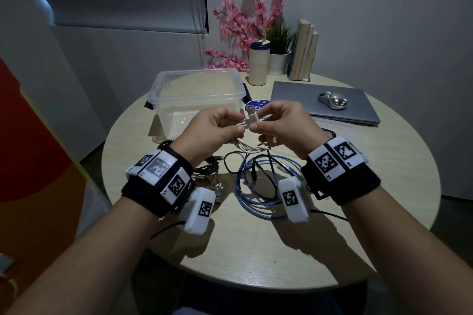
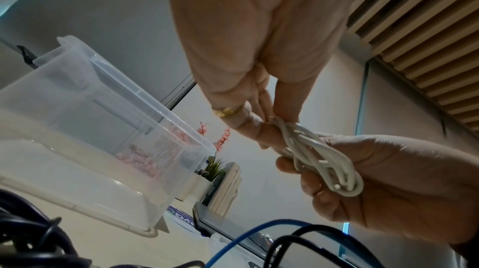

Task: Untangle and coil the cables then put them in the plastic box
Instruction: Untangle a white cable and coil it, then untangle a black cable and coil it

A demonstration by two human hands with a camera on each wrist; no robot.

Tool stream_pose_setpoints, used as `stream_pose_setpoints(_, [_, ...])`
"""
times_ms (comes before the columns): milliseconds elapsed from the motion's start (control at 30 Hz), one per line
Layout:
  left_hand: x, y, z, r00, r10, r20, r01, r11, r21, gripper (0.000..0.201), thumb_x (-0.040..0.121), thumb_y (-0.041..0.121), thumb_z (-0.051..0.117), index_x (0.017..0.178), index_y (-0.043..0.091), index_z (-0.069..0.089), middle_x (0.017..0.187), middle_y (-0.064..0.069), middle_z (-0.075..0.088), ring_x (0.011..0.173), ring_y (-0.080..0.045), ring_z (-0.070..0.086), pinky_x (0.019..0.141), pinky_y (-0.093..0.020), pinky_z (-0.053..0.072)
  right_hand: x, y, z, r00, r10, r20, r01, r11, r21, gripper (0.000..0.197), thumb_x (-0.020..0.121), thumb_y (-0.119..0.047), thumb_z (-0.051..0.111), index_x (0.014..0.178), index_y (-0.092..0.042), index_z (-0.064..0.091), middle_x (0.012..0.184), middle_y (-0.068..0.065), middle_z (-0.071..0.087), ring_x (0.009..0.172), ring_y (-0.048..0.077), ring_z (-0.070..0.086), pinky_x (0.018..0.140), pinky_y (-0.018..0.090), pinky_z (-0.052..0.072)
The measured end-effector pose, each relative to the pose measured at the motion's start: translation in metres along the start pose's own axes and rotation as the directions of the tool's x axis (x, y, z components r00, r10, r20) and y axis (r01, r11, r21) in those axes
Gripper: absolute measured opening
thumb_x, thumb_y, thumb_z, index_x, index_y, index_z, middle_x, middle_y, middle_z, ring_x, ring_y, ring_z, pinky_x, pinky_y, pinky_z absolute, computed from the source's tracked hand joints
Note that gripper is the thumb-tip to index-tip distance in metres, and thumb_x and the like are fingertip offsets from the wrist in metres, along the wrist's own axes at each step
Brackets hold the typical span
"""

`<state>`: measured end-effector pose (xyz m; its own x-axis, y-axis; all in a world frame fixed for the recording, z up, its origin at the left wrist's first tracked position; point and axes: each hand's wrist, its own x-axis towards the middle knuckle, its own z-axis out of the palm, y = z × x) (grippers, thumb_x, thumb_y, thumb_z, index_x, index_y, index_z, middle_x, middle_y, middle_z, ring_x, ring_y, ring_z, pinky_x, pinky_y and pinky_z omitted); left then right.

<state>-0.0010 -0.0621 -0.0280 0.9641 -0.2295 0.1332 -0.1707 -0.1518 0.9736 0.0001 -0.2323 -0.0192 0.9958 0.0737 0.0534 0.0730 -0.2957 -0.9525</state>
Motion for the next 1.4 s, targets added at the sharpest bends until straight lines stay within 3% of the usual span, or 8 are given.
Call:
stream_pose_setpoints(400, [-0.005, -0.002, -0.005, 0.983, -0.144, 0.111, 0.142, 0.99, 0.024, 0.019, 0.087, -0.006, 0.059, 0.089, 0.013, 0.056, 0.082, -0.011, 0.057, 0.07, -0.021, 0.061, 0.066, -0.029, 0.058, 0.002, 0.009, 0.002, 0.999, 0.044, -0.014, -0.043, 0.999, 0.017, 0.019, 0.081, -0.01, 0.072, 0.074, -0.01, 0.055, 0.072, 0.011, 0.063, 0.059, 0.016, 0.058, 0.053, 0.028, 0.051])
stream_pose_setpoints(500, [-0.005, -0.012, -0.013, 0.983, -0.178, 0.042, 0.175, 0.982, 0.077, 0.019, 0.087, -0.006, 0.059, 0.087, 0.013, 0.055, 0.086, -0.017, 0.058, 0.072, -0.025, 0.062, 0.075, -0.038, 0.058, -0.003, 0.012, 0.0, 1.0, 0.014, 0.015, -0.01, 0.979, -0.205, 0.021, 0.079, -0.023, 0.076, 0.085, -0.012, 0.059, 0.079, 0.005, 0.062, 0.069, 0.015, 0.056, 0.061, 0.03, 0.047])
stream_pose_setpoints(633, [-0.012, -0.022, -0.024, 0.975, -0.221, -0.016, 0.22, 0.961, 0.169, 0.022, 0.087, -0.002, 0.062, 0.093, 0.016, 0.052, 0.078, -0.012, 0.056, 0.06, -0.019, 0.062, 0.053, -0.022, 0.054, -0.012, 0.015, -0.001, 0.991, 0.051, 0.12, 0.025, 0.825, -0.564, 0.042, 0.068, -0.036, 0.083, 0.097, -0.016, 0.06, 0.094, -0.001, 0.06, 0.085, 0.015, 0.057, 0.074, 0.028, 0.046])
stream_pose_setpoints(767, [-0.018, -0.031, -0.029, 0.948, -0.317, 0.009, 0.305, 0.919, 0.248, 0.026, 0.085, -0.001, 0.064, 0.095, 0.019, 0.05, 0.081, -0.011, 0.059, 0.061, -0.018, 0.066, 0.062, -0.03, 0.057, -0.013, 0.023, 0.008, 0.976, 0.118, 0.186, 0.063, 0.661, -0.748, 0.026, 0.074, -0.015, 0.074, 0.094, -0.021, 0.059, 0.1, 0.001, 0.061, 0.084, 0.018, 0.06, 0.073, 0.032, 0.054])
stream_pose_setpoints(867, [-0.02, -0.035, -0.029, 0.917, -0.394, 0.061, 0.359, 0.882, 0.306, 0.026, 0.083, -0.002, 0.065, 0.095, 0.017, 0.051, 0.088, -0.016, 0.063, 0.073, -0.026, 0.067, 0.076, -0.041, 0.058, -0.006, 0.026, 0.005, 0.984, 0.117, 0.131, 0.013, 0.695, -0.719, 0.019, 0.08, 0.002, 0.058, 0.084, -0.015, 0.065, 0.083, 0.002, 0.066, 0.065, 0.013, 0.062, 0.054, 0.023, 0.052])
stream_pose_setpoints(1033, [-0.021, -0.037, -0.025, 0.882, -0.46, 0.104, 0.372, 0.814, 0.445, 0.023, 0.081, -0.002, 0.066, 0.095, 0.01, 0.053, 0.059, -0.004, 0.062, 0.046, -0.015, 0.054, 0.044, -0.022, 0.04, 0.007, 0.02, -0.018, 0.991, -0.012, -0.137, -0.074, 0.792, -0.606, 0.018, 0.086, 0.0, 0.054, 0.081, -0.013, 0.067, 0.079, 0.005, 0.065, 0.077, 0.02, 0.063, 0.067, 0.026, 0.046])
stream_pose_setpoints(1267, [-0.013, -0.047, -0.008, 0.877, -0.462, 0.131, 0.371, 0.825, 0.426, 0.018, 0.084, 0.004, 0.067, 0.093, 0.014, 0.054, 0.087, -0.011, 0.068, 0.077, -0.027, 0.071, 0.084, -0.044, 0.055, 0.008, 0.012, -0.043, 0.925, -0.207, -0.319, 0.055, 0.903, -0.427, 0.007, 0.088, -0.015, 0.062, 0.093, -0.016, 0.066, 0.09, 0.0, 0.066, 0.085, 0.014, 0.062, 0.078, 0.027, 0.051])
stream_pose_setpoints(1400, [-0.01, -0.043, -0.005, 0.843, -0.5, 0.198, 0.331, 0.773, 0.542, 0.022, 0.088, 0.012, 0.065, 0.108, 0.015, 0.057, 0.104, -0.011, 0.068, 0.08, -0.029, 0.07, 0.08, -0.043, 0.058, 0.007, 0.014, -0.047, 0.95, -0.178, -0.256, 0.075, 0.927, -0.367, 0.01, 0.091, -0.013, 0.058, 0.091, -0.021, 0.063, 0.082, -0.011, 0.065, 0.087, 0.007, 0.064, 0.079, 0.022, 0.049])
